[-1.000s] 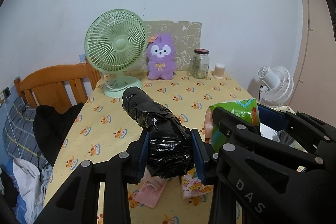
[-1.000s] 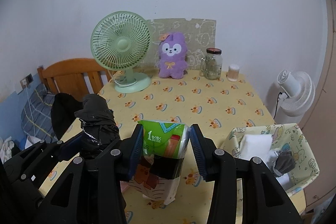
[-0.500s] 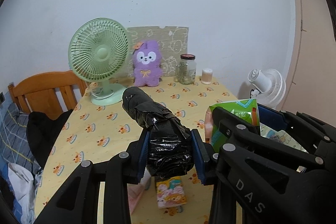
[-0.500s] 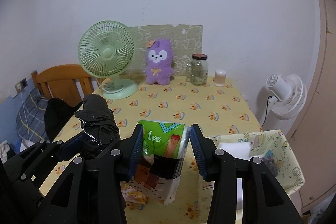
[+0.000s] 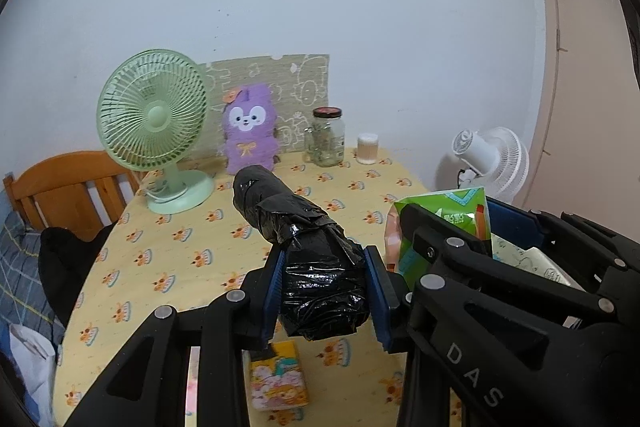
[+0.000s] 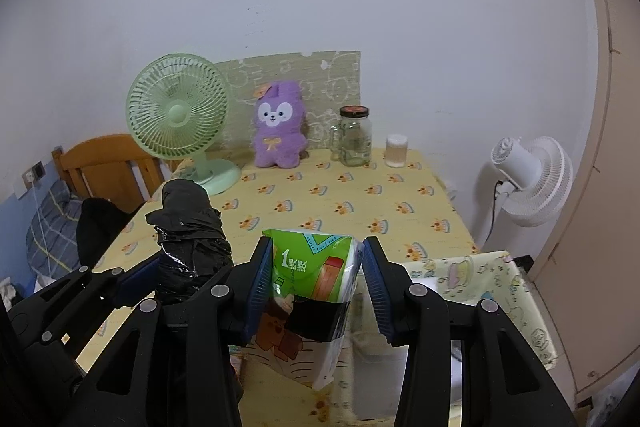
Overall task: Organize soft objects
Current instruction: 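Lift the tissue pack and umbrella and carry them toward the patterned box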
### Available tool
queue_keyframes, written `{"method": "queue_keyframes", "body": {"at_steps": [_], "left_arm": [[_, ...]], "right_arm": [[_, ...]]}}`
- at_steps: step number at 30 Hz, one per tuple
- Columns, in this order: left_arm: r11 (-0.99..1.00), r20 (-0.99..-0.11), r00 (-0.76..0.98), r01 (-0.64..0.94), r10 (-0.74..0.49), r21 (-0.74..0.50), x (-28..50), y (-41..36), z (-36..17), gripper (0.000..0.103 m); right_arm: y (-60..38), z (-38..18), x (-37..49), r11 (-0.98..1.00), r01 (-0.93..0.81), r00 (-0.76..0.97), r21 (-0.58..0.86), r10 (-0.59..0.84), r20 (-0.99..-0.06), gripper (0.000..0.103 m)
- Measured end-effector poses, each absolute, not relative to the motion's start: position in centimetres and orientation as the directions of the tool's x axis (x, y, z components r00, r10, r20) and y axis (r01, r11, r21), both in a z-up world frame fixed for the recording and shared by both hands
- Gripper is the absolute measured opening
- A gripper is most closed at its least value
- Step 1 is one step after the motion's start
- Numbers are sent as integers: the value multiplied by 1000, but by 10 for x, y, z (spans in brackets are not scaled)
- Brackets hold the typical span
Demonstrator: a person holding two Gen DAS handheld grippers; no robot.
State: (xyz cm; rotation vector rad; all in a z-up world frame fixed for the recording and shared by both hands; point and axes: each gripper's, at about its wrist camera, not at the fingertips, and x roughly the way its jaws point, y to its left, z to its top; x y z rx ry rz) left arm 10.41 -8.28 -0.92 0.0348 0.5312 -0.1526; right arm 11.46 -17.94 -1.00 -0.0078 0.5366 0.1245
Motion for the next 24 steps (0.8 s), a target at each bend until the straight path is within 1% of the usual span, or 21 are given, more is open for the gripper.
{"method": "queue_keyframes", "body": {"at_steps": [10, 15, 24], "left_arm": [[972, -514, 833, 233, -208, -16, 110, -119, -15, 39], [969, -521, 824, 247, -224, -25, 114, -131, -19, 39], [959, -540, 806, 283, -241, -6, 121, -158, -29, 39]], "right_arm": [[-215, -13, 113, 998, -56, 857, 15, 55, -513, 48], [-228, -17, 116, 999, -38, 856, 8, 37, -516, 48], [-255, -29, 122, 1000, -1, 849, 20, 12, -529, 48]]}}
